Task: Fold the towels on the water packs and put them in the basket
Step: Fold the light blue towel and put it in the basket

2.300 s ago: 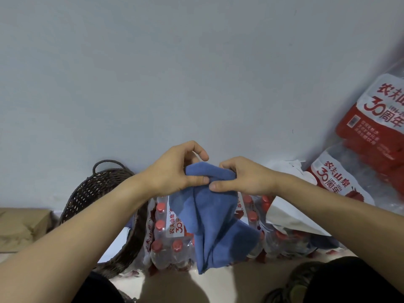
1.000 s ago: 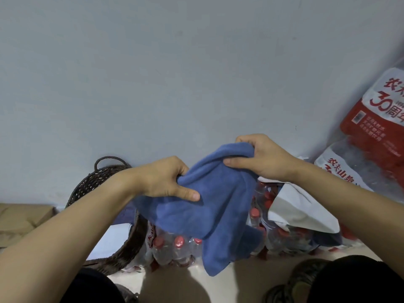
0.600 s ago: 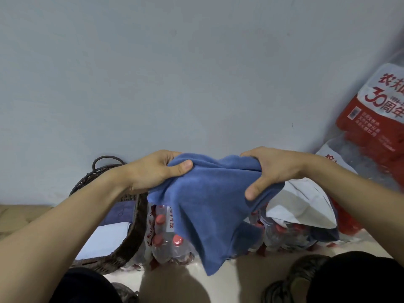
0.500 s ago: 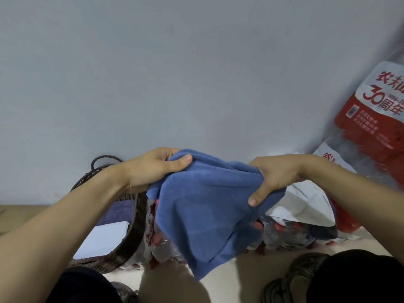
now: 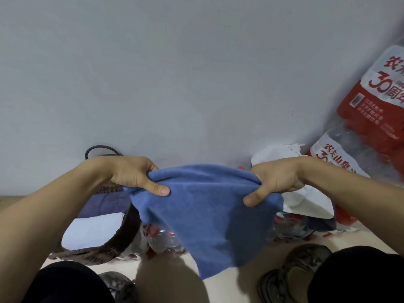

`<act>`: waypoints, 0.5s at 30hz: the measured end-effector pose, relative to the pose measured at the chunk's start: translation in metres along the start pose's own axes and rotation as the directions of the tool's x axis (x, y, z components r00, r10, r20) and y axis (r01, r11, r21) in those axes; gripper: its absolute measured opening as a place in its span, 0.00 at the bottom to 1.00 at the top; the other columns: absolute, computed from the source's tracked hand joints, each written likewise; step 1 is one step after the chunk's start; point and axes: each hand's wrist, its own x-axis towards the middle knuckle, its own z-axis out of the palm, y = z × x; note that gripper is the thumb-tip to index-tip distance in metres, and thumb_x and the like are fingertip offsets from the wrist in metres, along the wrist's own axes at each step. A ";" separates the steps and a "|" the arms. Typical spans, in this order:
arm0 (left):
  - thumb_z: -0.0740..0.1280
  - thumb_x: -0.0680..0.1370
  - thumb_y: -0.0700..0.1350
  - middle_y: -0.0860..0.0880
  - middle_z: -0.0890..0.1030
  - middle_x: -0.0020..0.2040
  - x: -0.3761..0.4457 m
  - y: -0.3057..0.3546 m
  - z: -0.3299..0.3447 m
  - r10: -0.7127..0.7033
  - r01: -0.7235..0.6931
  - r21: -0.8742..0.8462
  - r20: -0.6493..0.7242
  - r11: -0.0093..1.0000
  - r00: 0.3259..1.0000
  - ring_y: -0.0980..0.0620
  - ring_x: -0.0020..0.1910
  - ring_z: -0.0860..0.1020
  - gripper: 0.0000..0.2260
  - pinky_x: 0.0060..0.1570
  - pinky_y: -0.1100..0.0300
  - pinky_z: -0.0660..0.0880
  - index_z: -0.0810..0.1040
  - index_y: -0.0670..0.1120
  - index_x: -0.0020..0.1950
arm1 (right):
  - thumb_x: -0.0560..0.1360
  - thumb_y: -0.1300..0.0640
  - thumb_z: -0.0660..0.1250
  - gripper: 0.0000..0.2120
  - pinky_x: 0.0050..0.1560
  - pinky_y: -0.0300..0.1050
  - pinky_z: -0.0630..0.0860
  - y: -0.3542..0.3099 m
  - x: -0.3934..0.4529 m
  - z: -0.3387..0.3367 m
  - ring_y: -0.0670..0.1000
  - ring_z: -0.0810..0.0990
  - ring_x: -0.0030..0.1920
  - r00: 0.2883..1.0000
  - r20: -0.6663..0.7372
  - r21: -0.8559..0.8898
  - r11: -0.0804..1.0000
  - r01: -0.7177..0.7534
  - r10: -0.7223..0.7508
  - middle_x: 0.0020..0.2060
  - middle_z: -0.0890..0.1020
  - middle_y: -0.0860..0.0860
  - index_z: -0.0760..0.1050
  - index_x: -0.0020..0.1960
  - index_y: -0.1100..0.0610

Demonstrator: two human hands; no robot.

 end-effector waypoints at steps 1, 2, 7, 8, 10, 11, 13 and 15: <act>0.78 0.65 0.62 0.44 0.85 0.47 0.004 -0.007 0.000 0.001 -0.001 -0.050 -0.017 0.999 1.000 0.50 0.46 0.84 0.22 0.49 0.59 0.76 0.84 0.47 0.49 | 0.67 0.52 0.76 0.25 0.62 0.55 0.77 0.004 0.003 -0.002 0.57 0.83 0.56 1.000 -0.025 0.049 0.999 0.014 -0.012 0.54 0.84 0.58 0.79 0.58 0.65; 0.79 0.66 0.60 0.45 0.86 0.49 0.009 -0.015 -0.001 0.001 -0.004 -0.114 -0.033 0.993 0.999 0.49 0.49 0.84 0.21 0.50 0.57 0.77 0.84 0.47 0.50 | 0.68 0.49 0.75 0.25 0.59 0.51 0.79 0.008 0.007 -0.003 0.55 0.84 0.55 0.998 -0.052 0.102 0.994 0.028 -0.023 0.53 0.85 0.57 0.79 0.58 0.64; 0.81 0.64 0.56 0.43 0.85 0.46 0.043 -0.048 -0.008 -0.076 0.027 -0.343 -0.131 0.939 0.988 0.46 0.44 0.84 0.23 0.42 0.57 0.78 0.82 0.41 0.48 | 0.71 0.44 0.73 0.24 0.53 0.50 0.79 0.036 0.041 -0.015 0.56 0.84 0.49 0.944 -0.329 0.250 0.963 0.097 -0.010 0.49 0.85 0.58 0.79 0.56 0.62; 0.81 0.62 0.57 0.42 0.85 0.48 0.051 -0.053 -0.009 -0.108 0.054 -0.344 -0.138 0.937 0.985 0.45 0.47 0.84 0.26 0.44 0.56 0.78 0.82 0.40 0.50 | 0.72 0.48 0.74 0.19 0.49 0.50 0.80 0.043 0.052 -0.017 0.54 0.85 0.45 0.915 -0.403 0.254 0.960 0.117 -0.005 0.46 0.85 0.58 0.79 0.53 0.62; 0.82 0.59 0.58 0.39 0.84 0.50 0.068 -0.062 -0.010 -0.163 0.098 -0.363 -0.154 0.927 0.975 0.42 0.50 0.83 0.32 0.48 0.52 0.79 0.81 0.38 0.53 | 0.73 0.55 0.75 0.12 0.38 0.47 0.80 0.058 0.074 -0.022 0.52 0.84 0.41 0.840 -0.541 0.219 0.970 0.109 0.028 0.43 0.84 0.56 0.78 0.50 0.61; 0.82 0.59 0.57 0.38 0.84 0.51 0.077 -0.066 -0.010 -0.185 0.113 -0.389 -0.154 0.914 0.971 0.41 0.51 0.83 0.33 0.50 0.51 0.79 0.80 0.37 0.54 | 0.72 0.58 0.75 0.12 0.39 0.48 0.80 0.064 0.086 -0.023 0.53 0.83 0.43 0.807 -0.590 0.190 0.978 0.089 0.042 0.46 0.83 0.57 0.77 0.52 0.60; 0.82 0.61 0.57 0.39 0.85 0.46 0.095 -0.071 -0.005 -0.210 0.115 -0.452 -0.167 0.885 0.963 0.43 0.45 0.84 0.30 0.45 0.53 0.80 0.80 0.37 0.52 | 0.72 0.63 0.73 0.15 0.41 0.41 0.79 0.073 0.108 -0.028 0.50 0.80 0.44 0.765 -0.643 0.134 0.988 0.071 0.032 0.49 0.80 0.57 0.75 0.57 0.56; 0.78 0.67 0.56 0.42 0.85 0.41 0.117 -0.075 0.004 -0.233 0.058 -0.507 -0.290 0.860 0.928 0.47 0.38 0.83 0.22 0.39 0.54 0.80 0.81 0.39 0.48 | 0.72 0.68 0.69 0.25 0.32 0.33 0.73 0.077 0.128 -0.035 0.47 0.76 0.37 0.745 -0.667 0.071 0.994 0.084 -0.015 0.44 0.77 0.53 0.72 0.64 0.48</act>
